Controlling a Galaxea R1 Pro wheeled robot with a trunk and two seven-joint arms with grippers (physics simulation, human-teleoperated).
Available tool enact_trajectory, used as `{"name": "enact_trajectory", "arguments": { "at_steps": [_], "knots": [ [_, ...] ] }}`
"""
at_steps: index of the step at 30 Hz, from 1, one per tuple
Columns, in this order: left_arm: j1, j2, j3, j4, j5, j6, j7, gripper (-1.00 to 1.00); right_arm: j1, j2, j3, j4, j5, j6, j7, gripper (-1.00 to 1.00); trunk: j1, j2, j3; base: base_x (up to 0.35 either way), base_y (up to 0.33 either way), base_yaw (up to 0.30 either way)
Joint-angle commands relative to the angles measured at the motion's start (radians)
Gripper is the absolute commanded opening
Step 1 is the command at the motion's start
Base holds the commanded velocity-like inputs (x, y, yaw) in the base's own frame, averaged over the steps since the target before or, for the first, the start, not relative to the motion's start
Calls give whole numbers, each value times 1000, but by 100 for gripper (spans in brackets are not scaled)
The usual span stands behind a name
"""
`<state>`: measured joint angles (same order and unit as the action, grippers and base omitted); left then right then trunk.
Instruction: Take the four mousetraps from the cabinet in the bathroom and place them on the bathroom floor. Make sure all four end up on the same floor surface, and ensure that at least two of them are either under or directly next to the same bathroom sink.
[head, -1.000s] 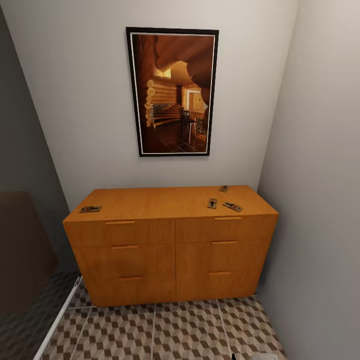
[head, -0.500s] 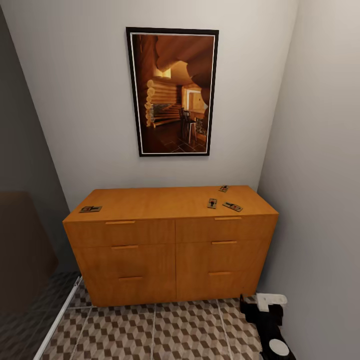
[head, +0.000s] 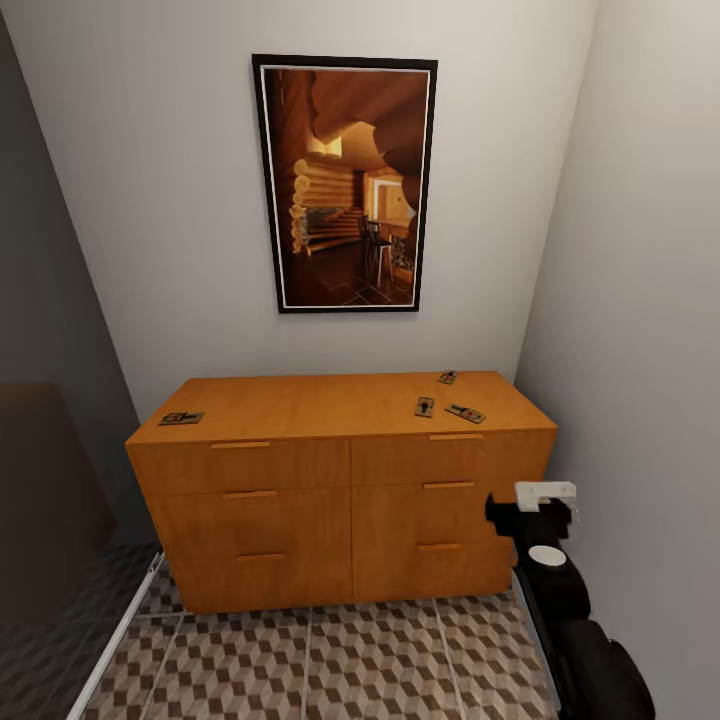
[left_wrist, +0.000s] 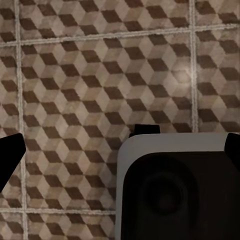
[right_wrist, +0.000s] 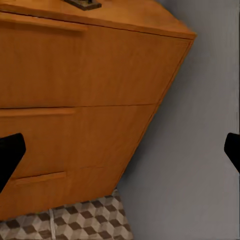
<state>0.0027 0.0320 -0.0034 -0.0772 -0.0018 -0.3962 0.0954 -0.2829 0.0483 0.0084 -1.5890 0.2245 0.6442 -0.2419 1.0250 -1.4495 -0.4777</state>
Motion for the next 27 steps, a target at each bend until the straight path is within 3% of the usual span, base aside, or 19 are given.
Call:
{"name": "enact_trajectory", "arguments": {
  "at_steps": [1, 4, 7, 13, 15, 22, 23, 27],
  "knots": [
    [0, -1, -1, -1, -1, -2, 2, 100, -27, 2, 1, 0, 4, 24, -2, 100, 0, -1, -1, 0, 0, 0],
    [0, -4, -2, -1, -1, -2, 2, 100, -101, 9, 2, 3, 8, 74, -3, 100, 0, -1, -1, 0, 0, 0],
    [0, -7, -3, -1, -2, -3, 1, 100, -238, 31, 2, 22, 14, 158, -1, 100, 0, -1, -1, 0, 0, 0],
    [0, -8, -4, -1, -2, -3, 1, 100, -440, 63, 12, 118, 17, 220, -1, 100, 0, -1, -1, 0, 0, 0],
    [0, -8, -4, -1, -2, -3, 1, 100, -610, 89, 38, 249, 18, 234, -2, 100, 0, -1, -1, 0, 0, 0],
    [0, -8, -4, -1, -3, -3, 1, 100, -934, 113, 60, 613, 17, 236, -1, 100, 0, -1, -1, 0, 0, 0],
    [0, -7, -4, -2, -3, -3, 1, 100, -1021, 116, 62, 718, 15, 227, -1, 100, 0, -1, -1, 0, 0, 0],
    [0, -7, -4, -1, -3, -3, 1, 100, -1157, 124, 63, 907, 6, 154, -1, 100, 0, -1, -1, 0, 0, 0]
  ]
}}
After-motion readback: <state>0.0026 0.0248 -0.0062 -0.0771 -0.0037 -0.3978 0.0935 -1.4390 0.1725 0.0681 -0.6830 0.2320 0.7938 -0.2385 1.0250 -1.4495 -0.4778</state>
